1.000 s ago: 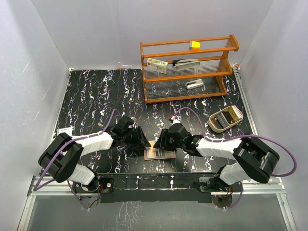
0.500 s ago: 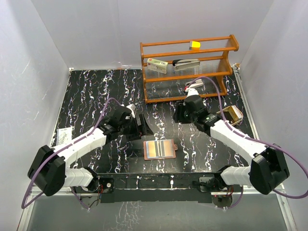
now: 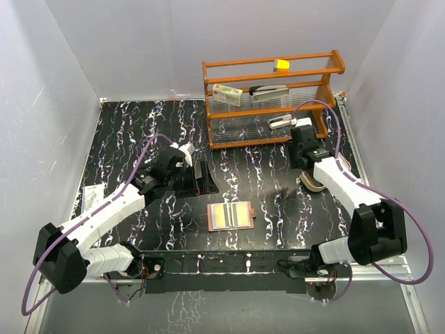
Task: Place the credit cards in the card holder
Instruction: Pick up the credit card from the storage box.
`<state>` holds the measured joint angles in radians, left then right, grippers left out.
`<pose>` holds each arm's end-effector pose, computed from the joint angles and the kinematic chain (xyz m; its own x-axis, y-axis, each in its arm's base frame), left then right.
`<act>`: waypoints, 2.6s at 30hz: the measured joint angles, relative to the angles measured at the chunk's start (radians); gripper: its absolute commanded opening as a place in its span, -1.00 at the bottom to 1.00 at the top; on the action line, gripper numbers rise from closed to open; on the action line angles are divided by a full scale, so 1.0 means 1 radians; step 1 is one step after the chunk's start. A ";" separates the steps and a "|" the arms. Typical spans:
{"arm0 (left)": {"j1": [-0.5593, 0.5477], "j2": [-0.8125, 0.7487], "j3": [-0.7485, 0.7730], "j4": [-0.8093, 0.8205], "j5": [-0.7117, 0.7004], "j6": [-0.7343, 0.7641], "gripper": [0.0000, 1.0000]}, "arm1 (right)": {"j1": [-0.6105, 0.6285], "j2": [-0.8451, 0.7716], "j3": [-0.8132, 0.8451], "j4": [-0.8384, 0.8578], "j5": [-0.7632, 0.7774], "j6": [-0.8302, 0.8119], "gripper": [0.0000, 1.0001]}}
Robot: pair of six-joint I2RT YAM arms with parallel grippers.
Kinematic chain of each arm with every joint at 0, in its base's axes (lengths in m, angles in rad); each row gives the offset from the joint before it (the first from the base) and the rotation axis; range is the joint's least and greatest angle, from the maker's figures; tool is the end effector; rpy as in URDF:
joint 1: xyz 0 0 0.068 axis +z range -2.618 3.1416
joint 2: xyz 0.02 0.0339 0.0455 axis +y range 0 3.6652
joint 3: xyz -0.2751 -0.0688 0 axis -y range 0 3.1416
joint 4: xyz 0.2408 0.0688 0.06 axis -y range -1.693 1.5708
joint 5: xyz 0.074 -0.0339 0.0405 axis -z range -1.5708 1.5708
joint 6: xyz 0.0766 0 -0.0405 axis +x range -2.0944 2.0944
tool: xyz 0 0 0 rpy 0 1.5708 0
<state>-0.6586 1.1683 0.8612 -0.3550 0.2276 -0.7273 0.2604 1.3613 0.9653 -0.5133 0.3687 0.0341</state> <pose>0.2086 -0.1833 0.2596 -0.8532 -0.1588 -0.4969 0.2272 0.7443 -0.6280 0.2945 0.0499 0.2303 -0.7629 -0.1704 -0.6236 -0.0002 0.9647 -0.2633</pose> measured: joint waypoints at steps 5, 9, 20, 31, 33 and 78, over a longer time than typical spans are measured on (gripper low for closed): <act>0.000 -0.009 0.023 -0.053 -0.003 0.053 0.97 | -0.109 0.047 0.024 0.007 0.055 -0.097 -0.13; 0.000 -0.042 0.024 -0.080 -0.008 0.085 0.97 | -0.159 0.092 0.043 0.021 0.108 -0.144 -0.12; 0.000 -0.131 0.029 -0.139 -0.079 0.183 0.97 | -0.230 0.267 0.101 0.061 0.257 -0.272 -0.13; 0.000 -0.198 0.002 -0.140 -0.154 0.230 0.97 | -0.281 0.358 0.101 0.115 0.288 -0.322 -0.19; 0.000 -0.205 -0.003 -0.140 -0.162 0.231 0.97 | -0.291 0.363 0.101 0.128 0.290 -0.325 -0.20; 0.000 -0.263 -0.044 -0.118 -0.218 0.235 0.97 | -0.308 0.346 0.156 0.077 0.248 -0.330 -1.00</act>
<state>-0.6586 0.9051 0.8169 -0.4732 0.0097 -0.4919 -0.0479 1.7069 1.1213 -0.4362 0.6170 -0.2962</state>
